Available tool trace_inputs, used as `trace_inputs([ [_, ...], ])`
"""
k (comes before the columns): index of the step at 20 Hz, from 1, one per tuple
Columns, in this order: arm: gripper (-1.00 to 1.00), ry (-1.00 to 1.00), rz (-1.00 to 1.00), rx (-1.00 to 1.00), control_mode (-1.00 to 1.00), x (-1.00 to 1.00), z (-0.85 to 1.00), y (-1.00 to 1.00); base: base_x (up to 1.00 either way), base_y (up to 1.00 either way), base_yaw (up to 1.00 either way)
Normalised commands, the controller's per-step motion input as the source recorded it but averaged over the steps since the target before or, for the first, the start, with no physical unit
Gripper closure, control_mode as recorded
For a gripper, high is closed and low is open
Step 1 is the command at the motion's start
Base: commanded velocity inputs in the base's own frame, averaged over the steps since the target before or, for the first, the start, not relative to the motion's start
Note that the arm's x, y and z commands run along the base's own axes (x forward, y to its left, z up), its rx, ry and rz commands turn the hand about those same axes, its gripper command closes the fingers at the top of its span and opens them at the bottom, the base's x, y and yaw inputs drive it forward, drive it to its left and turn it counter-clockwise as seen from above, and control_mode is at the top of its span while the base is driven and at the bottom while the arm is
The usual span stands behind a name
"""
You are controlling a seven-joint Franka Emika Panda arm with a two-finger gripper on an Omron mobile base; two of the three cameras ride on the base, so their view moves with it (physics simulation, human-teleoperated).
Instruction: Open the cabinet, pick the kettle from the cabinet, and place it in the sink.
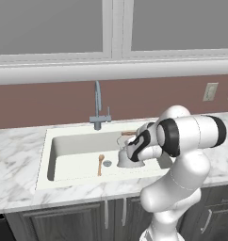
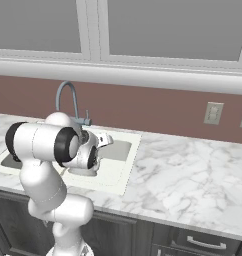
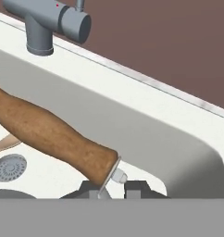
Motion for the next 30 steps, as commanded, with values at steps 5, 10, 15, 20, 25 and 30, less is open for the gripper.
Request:
trace_inputs([
  [5,1.0,-0.05,0.0,0.01,-1.0,0.0,0.0,-0.02,0.0,0.0,0.0],
  [10,1.0,-0.13,0.0,0.01,-1.0,0.0,0.0,-0.01,0.0,0.0,0.0],
  [15,1.0,-0.14,0.0,0.01,-1.0,0.0,0.03,0.0,0.0,0.0,0.0],
  [20,1.0,-0.1,0.0,0.0,-1.0,0.0,0.0,0.0,0.0,0.0,0.0],
  [25,1.0,-0.02,-0.02,0.0,-1.0,0.0,0.01,-0.02,0.0,0.0,0.0],
  [30,1.0,0.0,-0.04,0.0,-1.0,0.0,0.04,-0.01,0.0,0.0,0.0],
])
